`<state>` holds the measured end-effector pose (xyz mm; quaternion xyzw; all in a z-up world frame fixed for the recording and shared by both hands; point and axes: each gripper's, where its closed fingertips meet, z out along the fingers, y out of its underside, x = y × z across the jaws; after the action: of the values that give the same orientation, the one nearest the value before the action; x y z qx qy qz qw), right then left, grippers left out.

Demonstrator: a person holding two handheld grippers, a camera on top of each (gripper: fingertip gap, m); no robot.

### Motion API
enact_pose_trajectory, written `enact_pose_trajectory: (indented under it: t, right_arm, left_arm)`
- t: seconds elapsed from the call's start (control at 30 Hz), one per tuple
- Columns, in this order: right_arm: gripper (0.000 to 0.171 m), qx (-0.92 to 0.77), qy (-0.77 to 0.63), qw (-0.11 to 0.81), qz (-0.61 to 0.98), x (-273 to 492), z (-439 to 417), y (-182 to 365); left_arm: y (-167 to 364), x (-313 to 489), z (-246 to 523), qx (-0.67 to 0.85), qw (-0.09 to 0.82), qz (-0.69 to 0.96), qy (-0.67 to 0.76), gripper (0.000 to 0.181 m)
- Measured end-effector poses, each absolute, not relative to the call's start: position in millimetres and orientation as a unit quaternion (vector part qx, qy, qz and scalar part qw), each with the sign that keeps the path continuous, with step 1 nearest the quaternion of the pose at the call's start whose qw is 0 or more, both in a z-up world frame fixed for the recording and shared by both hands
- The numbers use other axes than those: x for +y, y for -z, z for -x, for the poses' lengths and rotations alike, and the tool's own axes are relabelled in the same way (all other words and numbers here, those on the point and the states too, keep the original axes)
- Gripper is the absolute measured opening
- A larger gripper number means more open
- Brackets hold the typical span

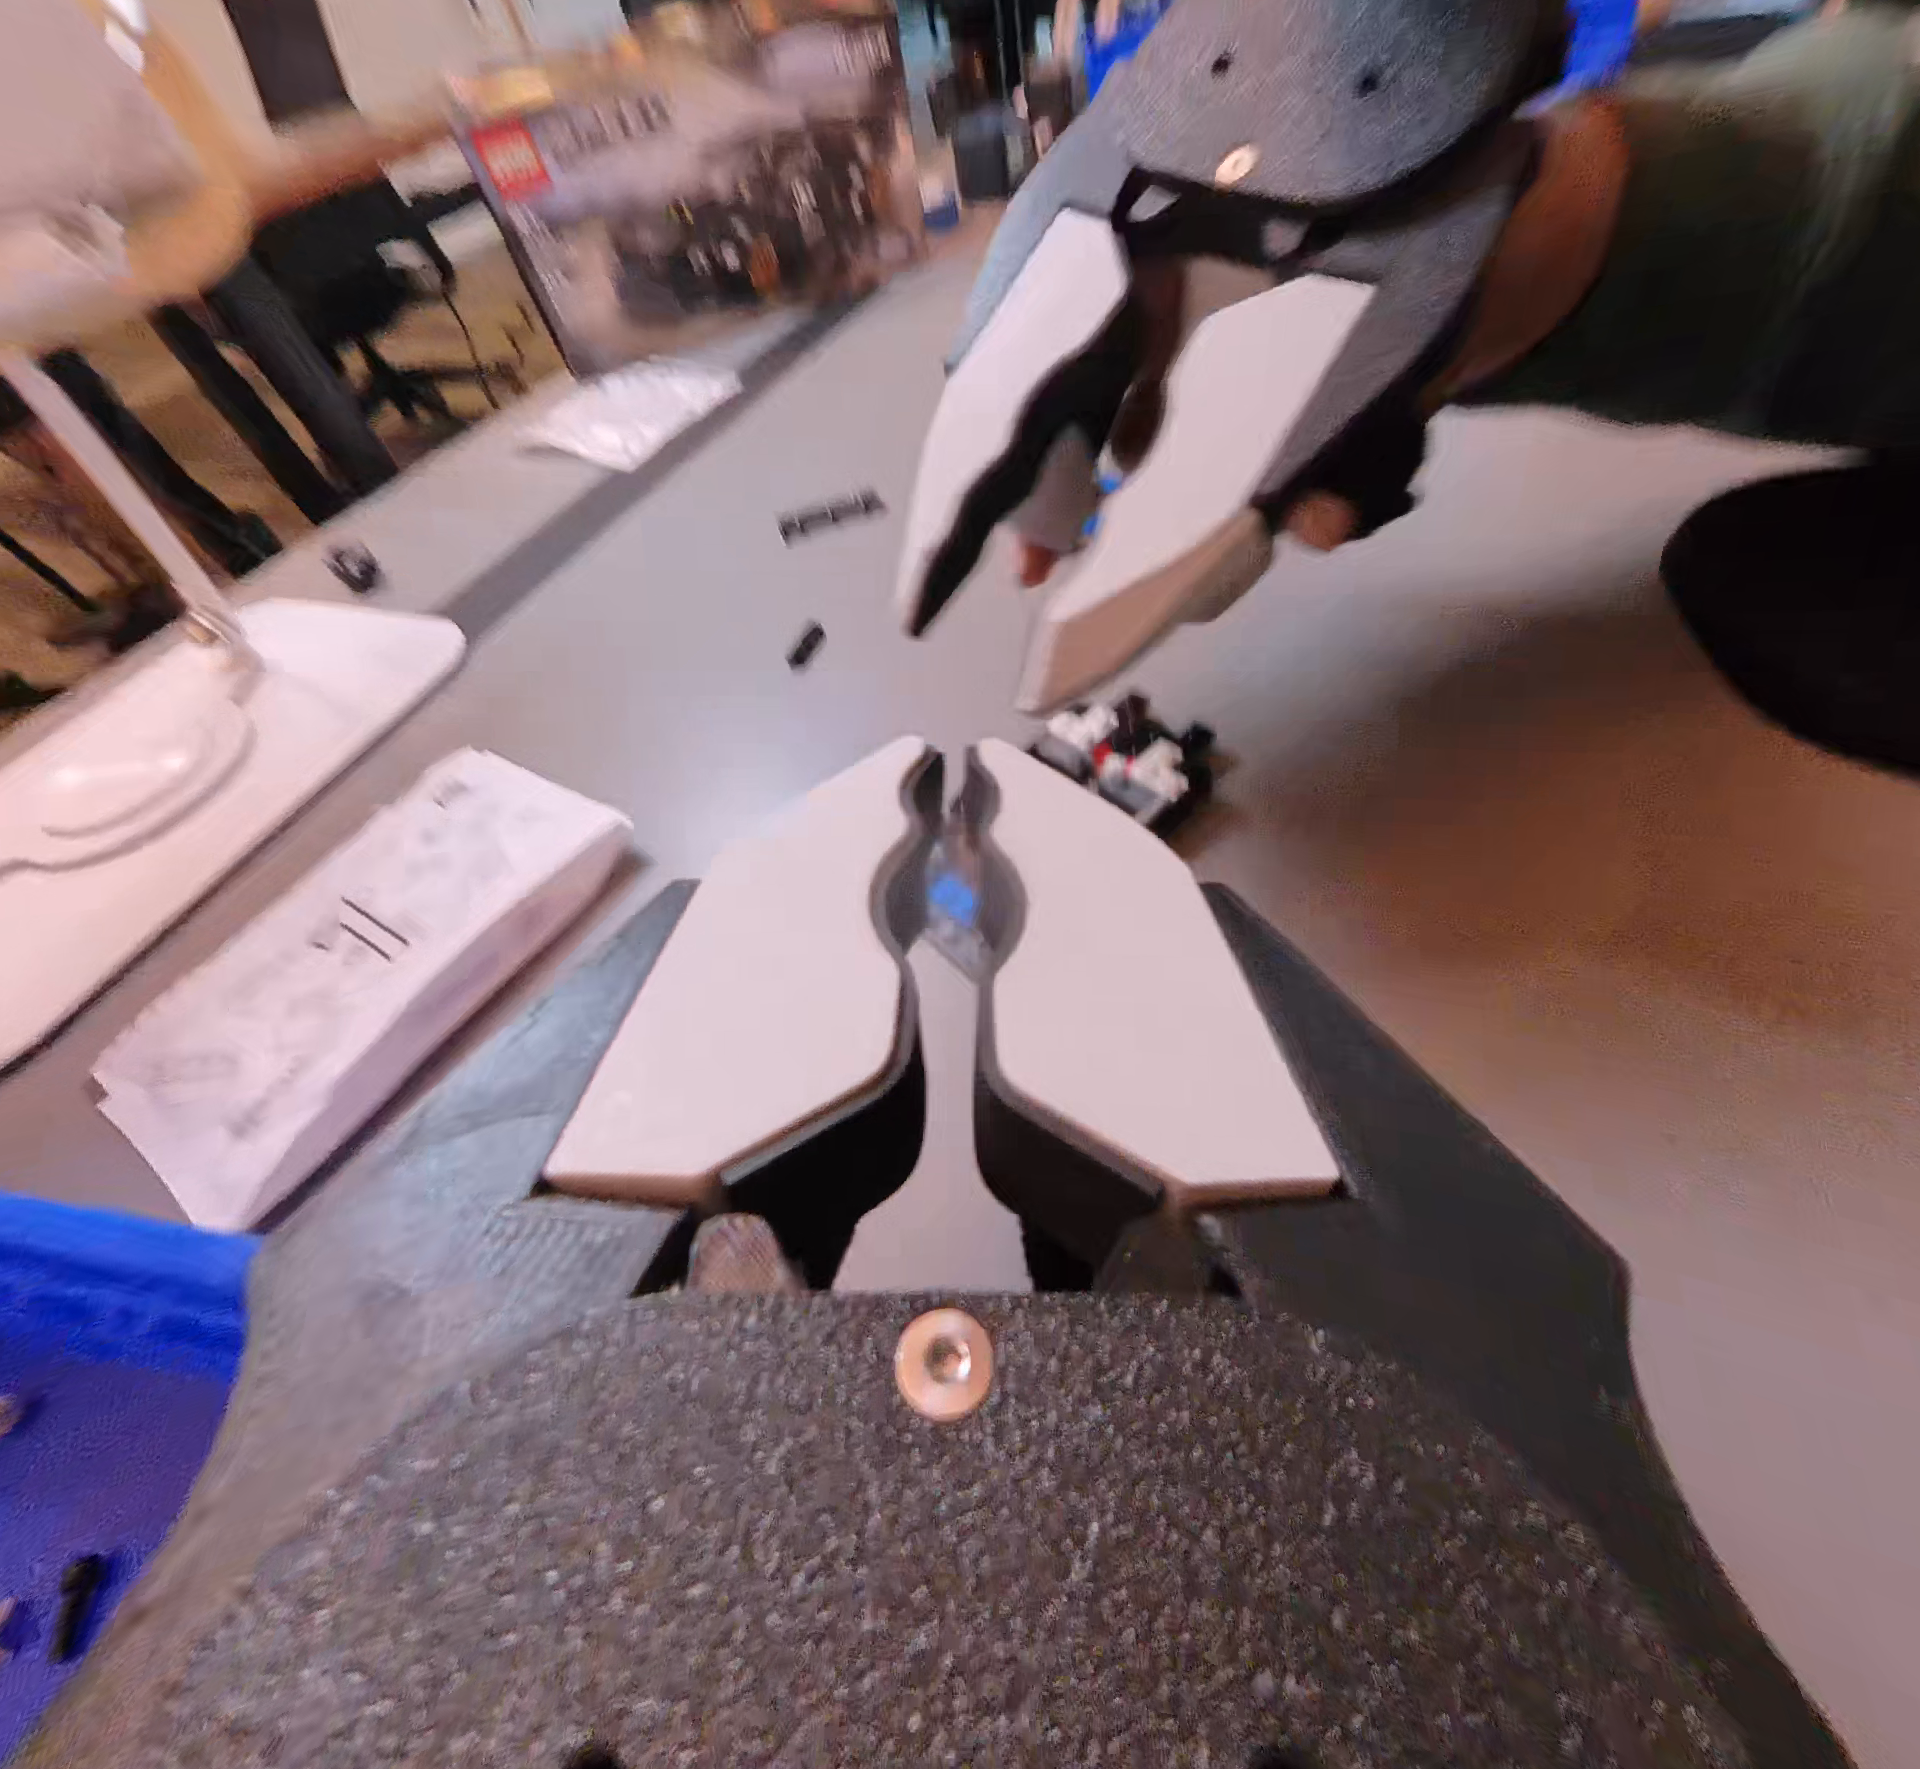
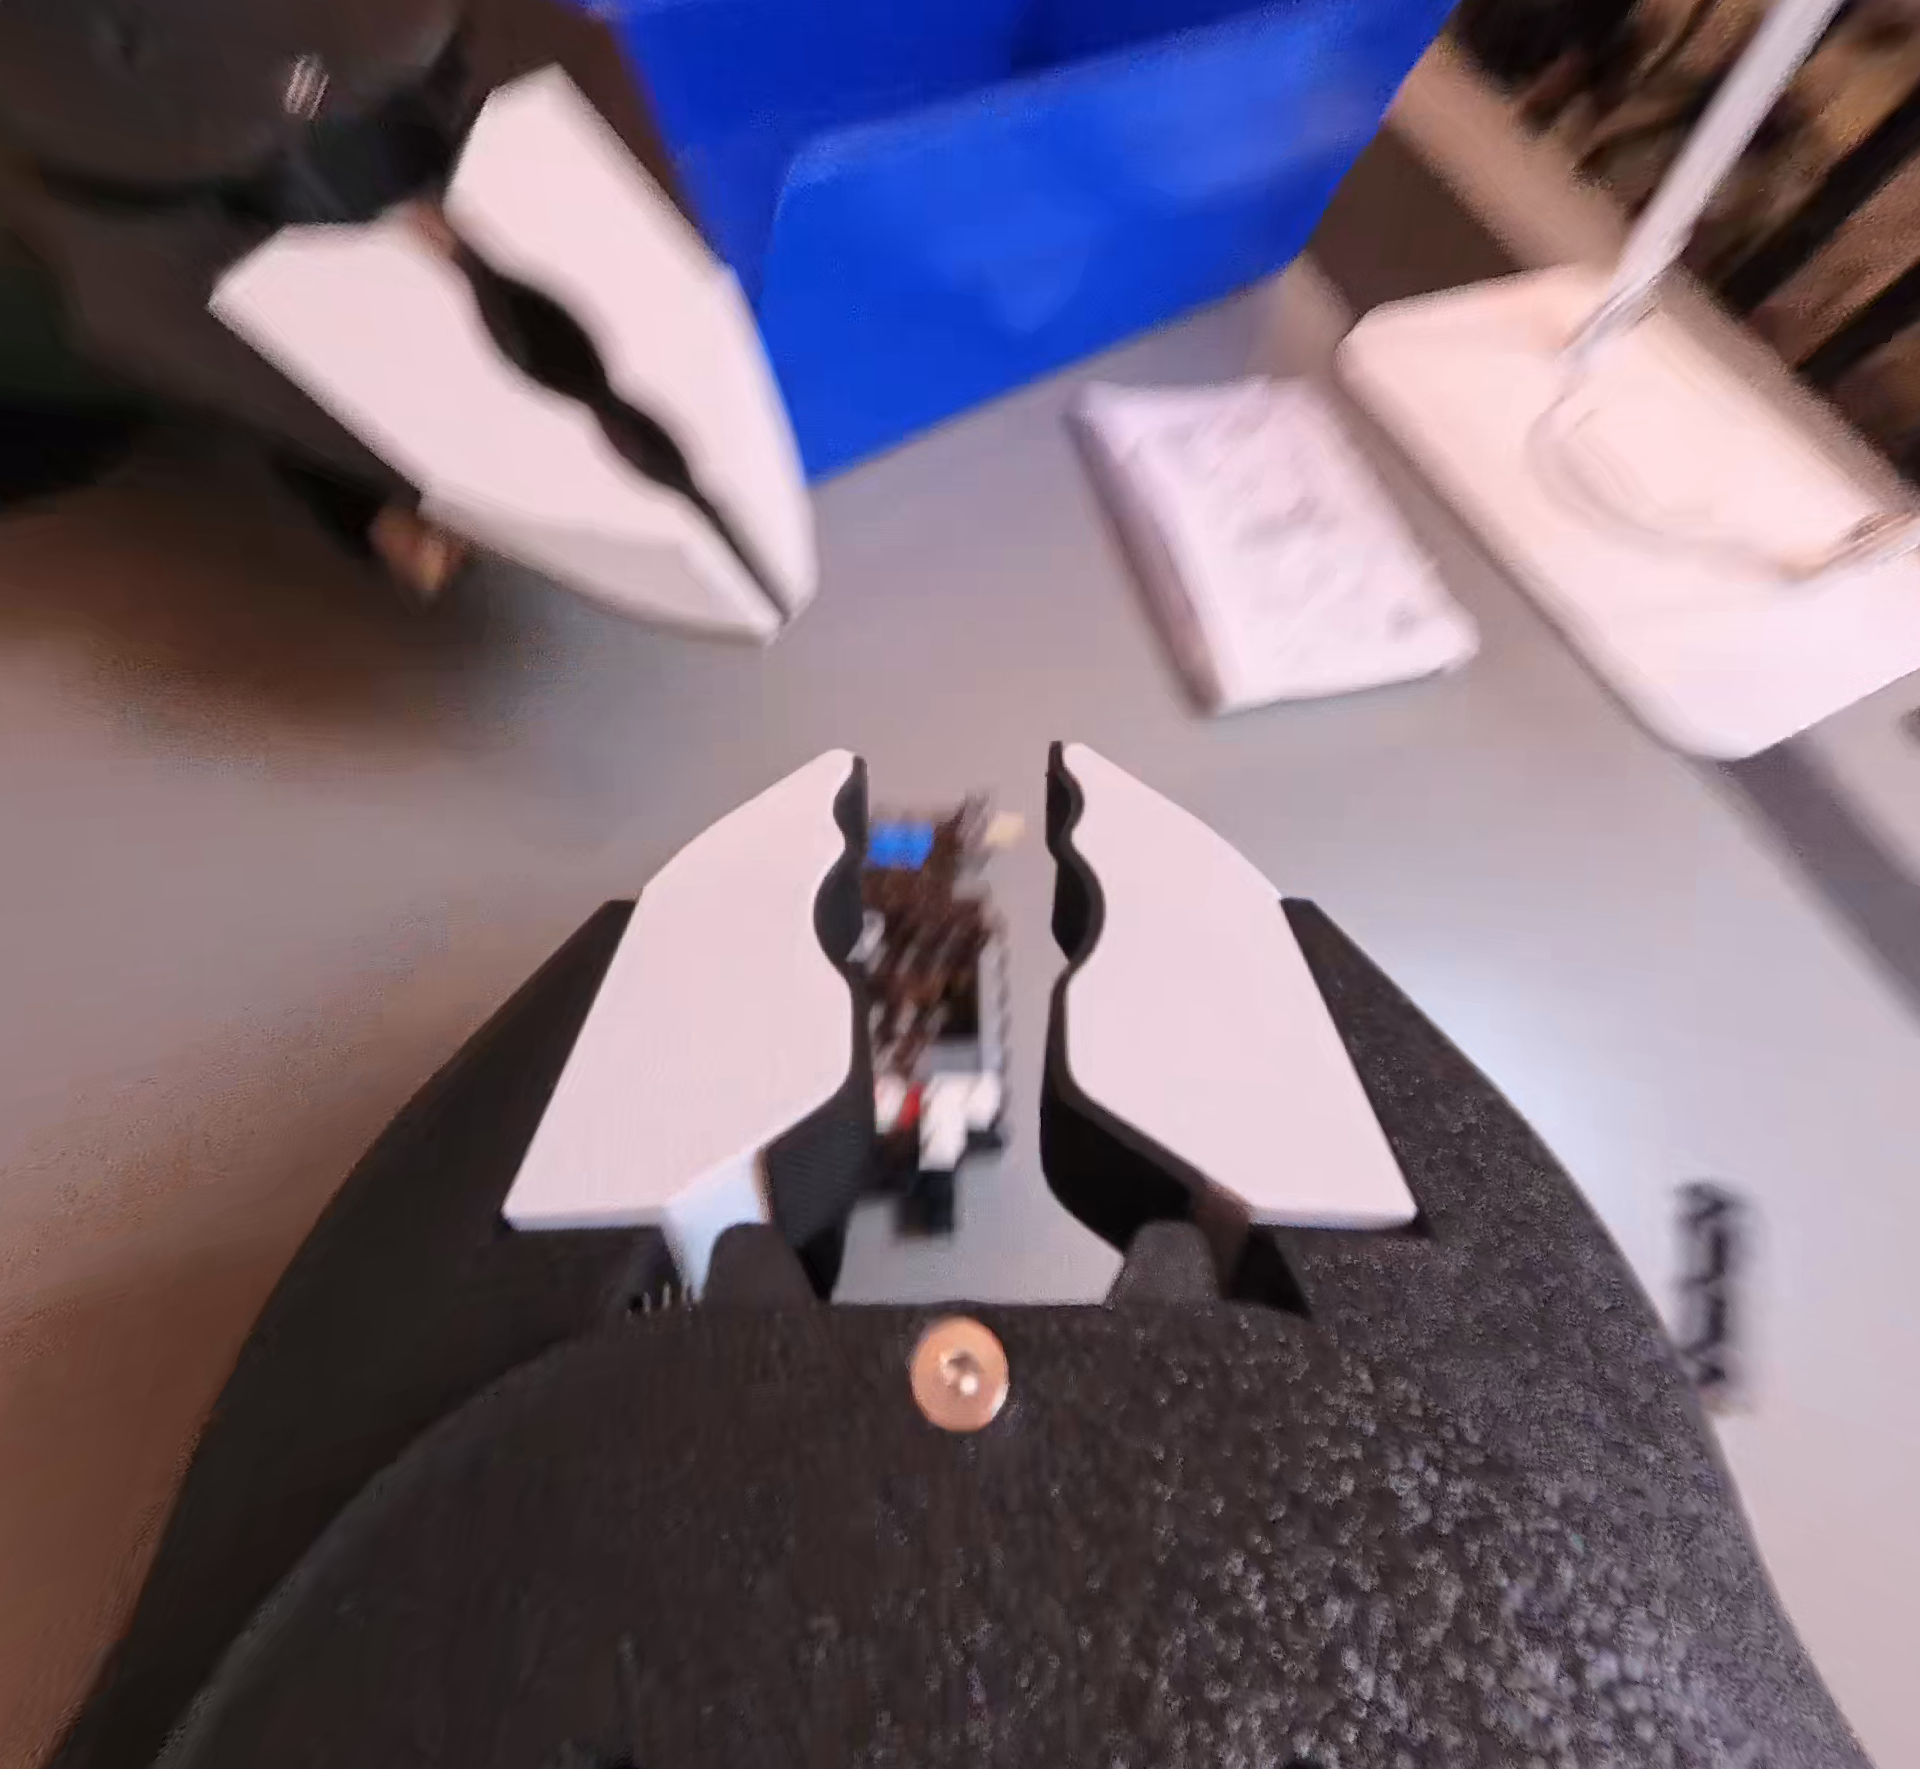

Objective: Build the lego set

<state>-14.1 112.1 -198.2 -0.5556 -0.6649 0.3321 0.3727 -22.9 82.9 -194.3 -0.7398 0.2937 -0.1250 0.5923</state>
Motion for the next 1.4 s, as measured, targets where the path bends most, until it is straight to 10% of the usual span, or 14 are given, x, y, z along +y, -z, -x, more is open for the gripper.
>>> enact_pose_trajectory:
  t: [0.37,0.63,0.87,1.1,1.4]
  right_arm:
    - [0.093,-0.516,-0.125,0.678,0.509,259,243,62]
    - [0.021,-0.465,-0.053,0.725,0.505,310,231,46]
    - [0.018,-0.419,-0.179,0.679,0.576,342,187,47]
    - [0.009,-0.412,-0.216,0.644,0.608,360,176,60]
    - [0.014,-0.334,-0.295,0.638,0.628,375,128,48]
  left_arm:
    - [175,83,34,0.267,0.653,0.700,0.110,0.000]
    - [156,82,39,0.266,0.677,0.678,0.106,0.000]
    - [88,117,117,0.159,0.707,0.686,0.064,0.014]
    - [91,232,217,0.051,0.599,0.789,0.124,0.065]
    - [83,293,151,0.190,0.626,0.755,0.050,0.045]
